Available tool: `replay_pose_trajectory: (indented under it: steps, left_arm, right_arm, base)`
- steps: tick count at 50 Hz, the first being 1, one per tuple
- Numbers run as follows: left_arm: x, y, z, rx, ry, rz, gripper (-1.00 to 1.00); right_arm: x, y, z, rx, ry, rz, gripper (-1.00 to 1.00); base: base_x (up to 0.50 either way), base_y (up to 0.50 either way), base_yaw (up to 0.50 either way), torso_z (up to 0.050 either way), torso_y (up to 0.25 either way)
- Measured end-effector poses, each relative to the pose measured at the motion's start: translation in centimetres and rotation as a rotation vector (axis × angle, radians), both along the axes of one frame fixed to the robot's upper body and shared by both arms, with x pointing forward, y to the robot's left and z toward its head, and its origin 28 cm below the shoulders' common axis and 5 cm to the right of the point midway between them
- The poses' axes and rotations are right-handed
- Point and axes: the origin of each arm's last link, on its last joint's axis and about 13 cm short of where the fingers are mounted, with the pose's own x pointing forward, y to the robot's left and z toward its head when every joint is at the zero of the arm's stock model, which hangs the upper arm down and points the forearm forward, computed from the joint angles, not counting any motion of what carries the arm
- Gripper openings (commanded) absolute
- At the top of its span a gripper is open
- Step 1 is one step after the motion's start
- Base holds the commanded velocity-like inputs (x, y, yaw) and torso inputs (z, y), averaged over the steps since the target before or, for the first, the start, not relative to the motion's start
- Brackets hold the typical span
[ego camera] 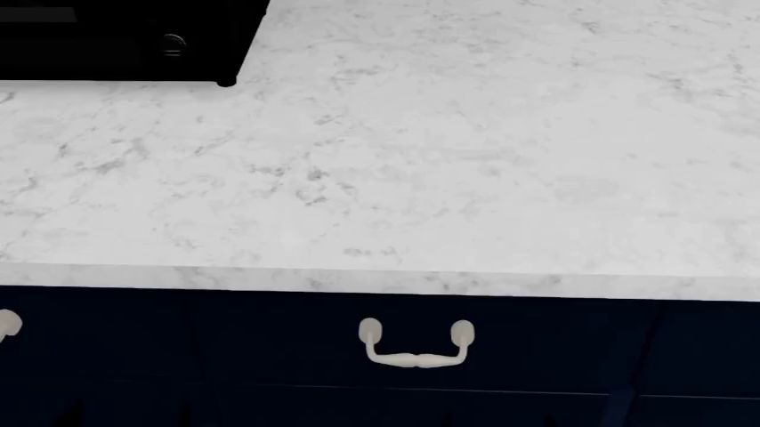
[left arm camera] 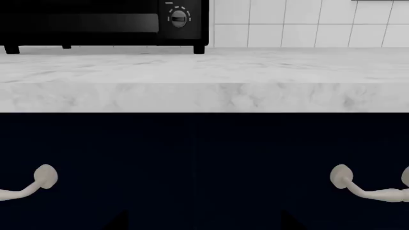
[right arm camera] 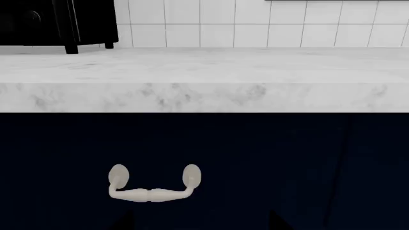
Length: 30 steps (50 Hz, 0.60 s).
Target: Navigate to the toaster.
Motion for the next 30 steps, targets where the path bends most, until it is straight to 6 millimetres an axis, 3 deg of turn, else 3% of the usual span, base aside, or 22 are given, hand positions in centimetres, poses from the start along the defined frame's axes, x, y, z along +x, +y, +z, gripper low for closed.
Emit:
replay_pose_trajectory:
  steps: [18,30]
  left_arm:
    - [0.12,0.01,0.06,-0.005,0.004,0.003,1.0]
    - [0.07,0.06,0.07,-0.004,0.012,0.008,1.0]
  right_arm:
    - [-0.02,-0.02,0.1,-0.003,-0.013,-0.002,1.0]
    - [-0.12,0.04,0.14,0.0,-0.01,-0.002,1.0]
  base:
    - [0.0,0.0,0.0,0.0,0.0]
    - [0.0,-0.32,0.0,0.0,0.0]
